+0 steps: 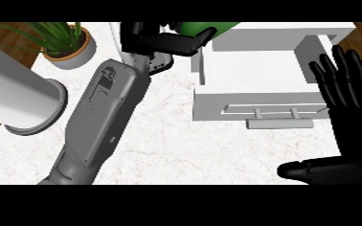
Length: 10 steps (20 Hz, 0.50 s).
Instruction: Pick up the cup, place it into the drawer and close the drawer
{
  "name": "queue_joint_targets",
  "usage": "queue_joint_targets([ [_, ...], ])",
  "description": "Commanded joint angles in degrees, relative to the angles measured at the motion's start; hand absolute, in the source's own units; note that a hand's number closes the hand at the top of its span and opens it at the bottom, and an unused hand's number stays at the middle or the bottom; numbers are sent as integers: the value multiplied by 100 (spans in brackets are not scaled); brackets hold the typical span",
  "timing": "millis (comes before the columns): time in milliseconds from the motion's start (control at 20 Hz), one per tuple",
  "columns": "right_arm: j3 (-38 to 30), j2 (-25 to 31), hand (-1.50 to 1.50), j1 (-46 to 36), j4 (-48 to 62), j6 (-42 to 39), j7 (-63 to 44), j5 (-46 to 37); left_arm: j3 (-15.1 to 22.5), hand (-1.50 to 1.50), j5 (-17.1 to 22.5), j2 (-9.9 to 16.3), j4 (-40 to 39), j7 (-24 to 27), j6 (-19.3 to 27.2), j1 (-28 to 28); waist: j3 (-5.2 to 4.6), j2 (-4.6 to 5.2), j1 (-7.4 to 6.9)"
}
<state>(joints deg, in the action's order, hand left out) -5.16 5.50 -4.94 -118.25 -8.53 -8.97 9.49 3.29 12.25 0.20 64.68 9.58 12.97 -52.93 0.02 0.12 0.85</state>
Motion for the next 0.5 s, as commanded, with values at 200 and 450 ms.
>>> queue_joint_targets([
  [200,-145,100,-150,-129,243,-65,24,73,372,150,327,-20,-1378,208,490,-1030,0,9,26],
  [450,-57,46,-150,78,166,-149,191,27,306,150,523,-20,-2259,414,492,-1500,1,16,52],
])
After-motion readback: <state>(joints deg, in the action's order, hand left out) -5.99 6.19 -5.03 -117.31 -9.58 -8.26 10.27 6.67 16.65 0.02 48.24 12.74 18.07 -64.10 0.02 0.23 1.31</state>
